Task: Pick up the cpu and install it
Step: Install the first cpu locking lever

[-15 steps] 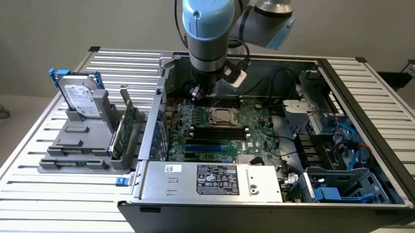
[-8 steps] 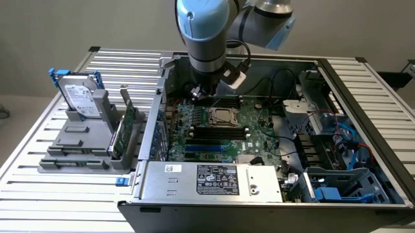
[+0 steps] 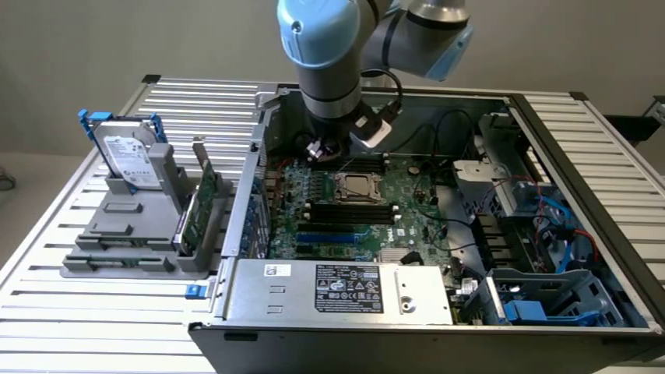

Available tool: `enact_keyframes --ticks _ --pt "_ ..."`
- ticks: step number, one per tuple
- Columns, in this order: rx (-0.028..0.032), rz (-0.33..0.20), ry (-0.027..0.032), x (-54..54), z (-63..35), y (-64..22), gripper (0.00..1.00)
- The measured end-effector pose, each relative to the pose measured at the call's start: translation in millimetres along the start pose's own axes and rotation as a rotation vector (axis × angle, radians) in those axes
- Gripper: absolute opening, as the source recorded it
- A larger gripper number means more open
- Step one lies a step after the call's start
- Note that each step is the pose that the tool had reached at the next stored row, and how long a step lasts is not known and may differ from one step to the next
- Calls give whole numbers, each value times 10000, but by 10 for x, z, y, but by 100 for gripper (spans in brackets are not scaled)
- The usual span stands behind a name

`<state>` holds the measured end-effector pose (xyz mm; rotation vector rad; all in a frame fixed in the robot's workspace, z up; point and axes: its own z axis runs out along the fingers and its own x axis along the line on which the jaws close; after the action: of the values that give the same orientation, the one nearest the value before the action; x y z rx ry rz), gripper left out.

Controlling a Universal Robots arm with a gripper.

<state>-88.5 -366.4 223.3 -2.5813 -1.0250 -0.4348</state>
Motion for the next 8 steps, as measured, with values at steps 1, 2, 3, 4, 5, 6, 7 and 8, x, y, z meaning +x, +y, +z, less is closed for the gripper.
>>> enact_keyframes --ticks 1,2,3,4,5,6,7,8 --pt "-68 31 -42 -1 2 0 11" --pt "-138 48 -93 -2 5 1 11" --pt "-195 66 -132 -4 8 2 11" --pt "-228 75 -158 -6 14 3 11" --pt "-237 82 -175 -10 23 5 11" --pt "-237 90 -182 -16 38 8 11" --pt "-233 96 -186 -23 54 11 11" --pt "-227 102 -195 -29 68 14 11"
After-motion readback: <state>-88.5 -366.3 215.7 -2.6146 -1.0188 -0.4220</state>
